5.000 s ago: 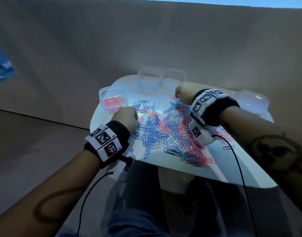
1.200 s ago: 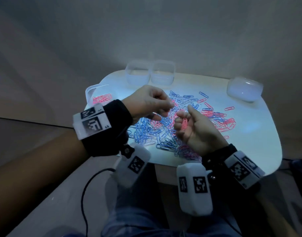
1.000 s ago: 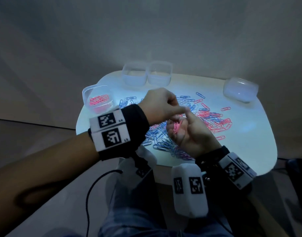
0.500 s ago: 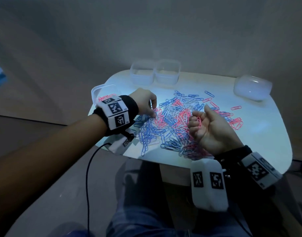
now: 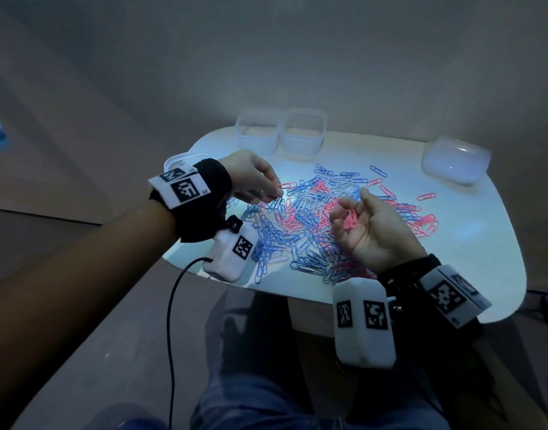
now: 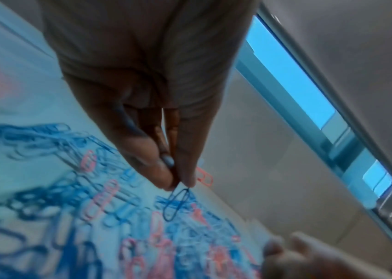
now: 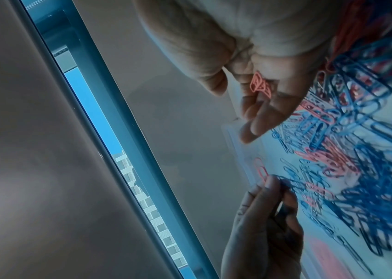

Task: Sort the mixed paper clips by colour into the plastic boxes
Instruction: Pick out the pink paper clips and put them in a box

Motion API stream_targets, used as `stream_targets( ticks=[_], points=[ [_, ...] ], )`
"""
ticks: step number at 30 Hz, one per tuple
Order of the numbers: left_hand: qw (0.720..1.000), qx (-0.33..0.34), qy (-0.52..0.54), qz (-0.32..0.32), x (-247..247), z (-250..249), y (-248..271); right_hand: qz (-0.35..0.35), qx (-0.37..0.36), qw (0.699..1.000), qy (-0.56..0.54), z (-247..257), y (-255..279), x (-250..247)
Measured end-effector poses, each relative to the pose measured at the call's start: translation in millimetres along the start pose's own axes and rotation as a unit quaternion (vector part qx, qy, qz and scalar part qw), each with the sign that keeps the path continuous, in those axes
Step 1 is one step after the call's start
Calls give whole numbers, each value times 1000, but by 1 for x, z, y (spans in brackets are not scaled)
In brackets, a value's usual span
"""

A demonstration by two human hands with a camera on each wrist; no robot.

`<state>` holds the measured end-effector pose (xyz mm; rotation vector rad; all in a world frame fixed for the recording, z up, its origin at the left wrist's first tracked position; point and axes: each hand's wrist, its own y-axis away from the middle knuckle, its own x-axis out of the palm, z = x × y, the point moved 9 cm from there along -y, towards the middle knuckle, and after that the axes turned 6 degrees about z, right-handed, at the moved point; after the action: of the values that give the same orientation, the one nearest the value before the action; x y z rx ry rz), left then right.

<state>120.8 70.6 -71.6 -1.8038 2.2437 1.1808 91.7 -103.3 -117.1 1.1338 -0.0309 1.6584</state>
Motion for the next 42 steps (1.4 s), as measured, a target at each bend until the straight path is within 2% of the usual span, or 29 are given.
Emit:
stream_targets(
  ticks=[4,9,12,14,17,19,21,23,24,26,29,36,42],
  points=[
    [999,2,38,1,1,-2,2,20,3,1000,-3,-11,0,10],
    [999,-8,-16,-51,-9,5,5,23,11,1000,-6,-13,3,8],
    [996,47,3,-74,-3,-12,12,24,10,1000,-3,-12,3,10],
    [994,91,11,-56,13,-30,18,30,10,1000,-2,-13,1,16],
    [993,109,-49,16,41,-46,25,47,11,999,-15,-16,-1,26],
    [993,98,-60,21,36,-43,25,55,13,998,-18,-16,0,27],
    [995,68,-53,-50,8,-29,20,51,8,998,-34,-11,2,22],
    [987,15,-113,-115,-15,-10,15,46,-3,998,-46,-6,4,14],
    [979,-17,-160,-125,-18,-2,14,47,-6,998,-50,-4,7,13],
    [962,-50,-236,-127,-13,5,11,47,-10,998,-49,-2,10,11],
    [951,-47,-273,-135,-6,4,5,43,-17,998,-33,1,13,9],
    [959,-41,-248,-129,-11,-2,3,26,-31,999,-36,7,16,0],
    [955,-48,-265,-123,-10,7,0,21,-32,999,-29,5,15,-3]
  ],
)
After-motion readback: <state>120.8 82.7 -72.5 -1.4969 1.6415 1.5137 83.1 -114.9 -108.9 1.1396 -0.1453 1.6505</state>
